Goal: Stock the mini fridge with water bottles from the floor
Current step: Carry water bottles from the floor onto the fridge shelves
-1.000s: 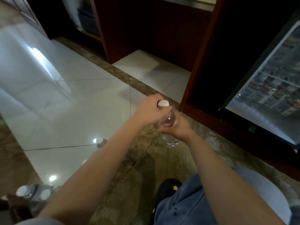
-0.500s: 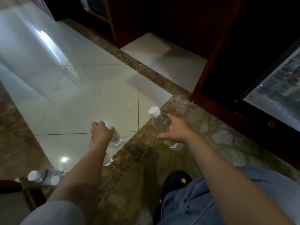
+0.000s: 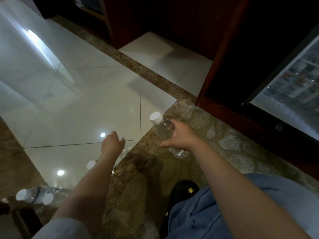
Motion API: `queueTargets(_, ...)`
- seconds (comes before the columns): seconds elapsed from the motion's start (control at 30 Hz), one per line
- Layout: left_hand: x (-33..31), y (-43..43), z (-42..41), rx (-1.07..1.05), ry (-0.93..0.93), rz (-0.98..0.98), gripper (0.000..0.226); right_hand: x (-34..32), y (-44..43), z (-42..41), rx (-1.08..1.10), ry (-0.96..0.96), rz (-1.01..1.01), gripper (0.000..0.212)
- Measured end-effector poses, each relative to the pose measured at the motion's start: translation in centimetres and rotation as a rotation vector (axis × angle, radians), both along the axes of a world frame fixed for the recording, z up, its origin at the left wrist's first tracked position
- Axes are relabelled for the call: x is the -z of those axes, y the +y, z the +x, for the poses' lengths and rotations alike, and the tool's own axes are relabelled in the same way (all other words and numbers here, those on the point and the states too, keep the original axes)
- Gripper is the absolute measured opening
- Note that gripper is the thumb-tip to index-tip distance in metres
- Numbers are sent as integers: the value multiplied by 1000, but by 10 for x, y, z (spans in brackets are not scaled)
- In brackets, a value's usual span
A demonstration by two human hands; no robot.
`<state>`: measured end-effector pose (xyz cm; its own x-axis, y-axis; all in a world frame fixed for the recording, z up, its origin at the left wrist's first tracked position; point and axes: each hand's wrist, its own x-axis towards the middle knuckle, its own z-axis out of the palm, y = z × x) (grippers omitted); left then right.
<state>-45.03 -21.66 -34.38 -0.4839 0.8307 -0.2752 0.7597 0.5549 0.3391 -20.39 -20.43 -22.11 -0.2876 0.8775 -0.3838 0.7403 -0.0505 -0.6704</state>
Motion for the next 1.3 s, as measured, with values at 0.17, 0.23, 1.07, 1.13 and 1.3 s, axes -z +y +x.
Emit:
queueTargets(0.17, -34, 8, 28, 68, -134, 163, 30, -5, 0, 5, 93, 5, 9, 77)
queueTargets(0.23, -52, 11, 45, 148, -185, 294, 24, -10, 0, 10, 137, -3, 35, 82)
queueTargets(1.07, -266, 30, 298, 668, -615, 763, 30, -128, -55, 238, 951, 124, 441, 67)
queueTargets(1.13, -275, 27, 326, 707, -672, 752, 27, -133, -64, 265, 1029, 163, 453, 68)
queueTargets(1.3, -282, 26, 400, 716, -778, 678, 23, -131, -77, 327, 1077, 76, 443, 85)
